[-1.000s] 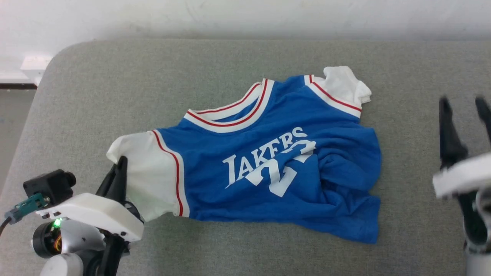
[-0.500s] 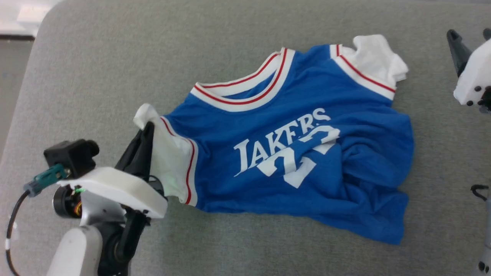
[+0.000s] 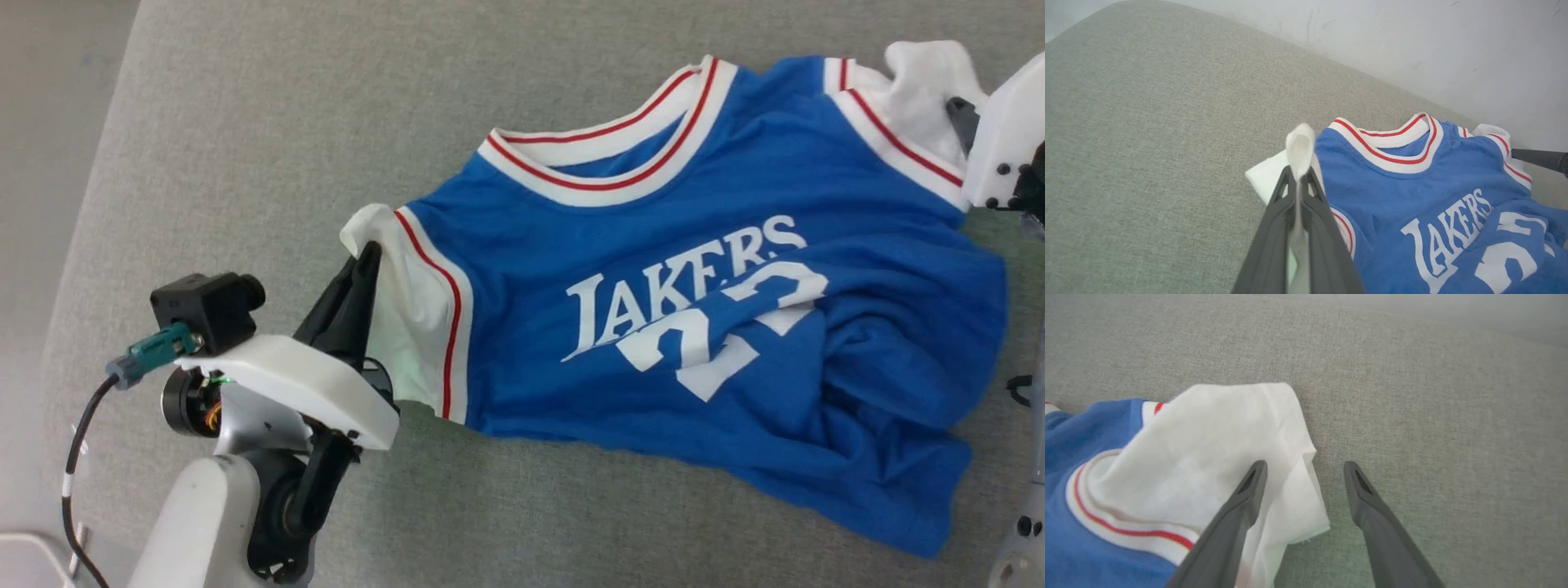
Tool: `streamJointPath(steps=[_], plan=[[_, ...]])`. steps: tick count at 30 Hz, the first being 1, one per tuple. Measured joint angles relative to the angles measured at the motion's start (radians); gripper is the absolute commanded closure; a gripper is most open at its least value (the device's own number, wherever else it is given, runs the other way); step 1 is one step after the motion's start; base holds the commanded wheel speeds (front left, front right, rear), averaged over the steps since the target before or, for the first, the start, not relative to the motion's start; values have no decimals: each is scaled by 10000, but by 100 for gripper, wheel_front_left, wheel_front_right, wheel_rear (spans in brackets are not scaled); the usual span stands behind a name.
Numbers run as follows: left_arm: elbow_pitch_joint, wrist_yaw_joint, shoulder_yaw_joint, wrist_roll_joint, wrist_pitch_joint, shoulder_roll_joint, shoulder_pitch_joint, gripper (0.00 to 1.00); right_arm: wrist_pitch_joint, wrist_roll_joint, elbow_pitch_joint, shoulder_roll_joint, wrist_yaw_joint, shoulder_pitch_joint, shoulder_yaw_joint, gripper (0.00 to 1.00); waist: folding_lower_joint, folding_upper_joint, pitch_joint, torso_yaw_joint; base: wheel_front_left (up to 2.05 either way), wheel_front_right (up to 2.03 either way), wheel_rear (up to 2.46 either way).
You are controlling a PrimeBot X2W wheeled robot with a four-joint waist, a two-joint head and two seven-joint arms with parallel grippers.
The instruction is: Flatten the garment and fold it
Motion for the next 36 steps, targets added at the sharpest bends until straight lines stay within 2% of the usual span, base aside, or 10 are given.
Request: streamJointPath(steps=[8, 9, 10, 11, 14, 17, 24, 27, 36], plan=[[257, -90, -146, -13, -107, -104, -195, 100, 554, -245, 247, -65, 0, -267, -443, 0, -2, 0, 491, 434, 0, 0, 0], [299, -90, -153, -17, -107, -117, -203, 100, 786, -244, 247, -63, -2, -318, -487, 53, -2, 0, 521, 473, 0, 0, 0], [336, -90, -155, -29, -115, -127, -215, 100, 1022, -238, 238, -61, -4, -378, -548, 93, -3, 0, 541, 503, 0, 0, 0], [382, -90, -155, -44, -148, -130, -238, 100, 1243, -228, 217, -56, -4, -418, -566, 100, -2, 0, 545, 517, 0, 0, 0], [468, -90, -134, -111, -182, -132, -273, 100, 1603, -226, 94, 2, -2, -401, -320, 100, -2, 0, 476, 496, 0, 0, 0], [514, -90, -94, -142, -213, -119, -272, 100, 1444, -127, -21, 134, -2, -299, -336, 100, -1, 0, 324, 401, 0, 0, 0], [504, -75, 46, -73, -437, -25, -282, 100, -107, 205, -163, 454, -2, -71, -604, 100, -1, 0, -251, 66, 0, 0, 0], [514, -73, 82, 58, -600, 4, -468, 100, -736, 688, -297, 617, -2, 21, -566, 100, -2, 0, -602, -121, 0, 0, 0], [915, -207, -167, 807, -403, 418, -2665, 100, -2205, 2096, -1108, 742, -2, 42, 150, 100, -3, 0, -1895, -830, 0, 0, 0]])
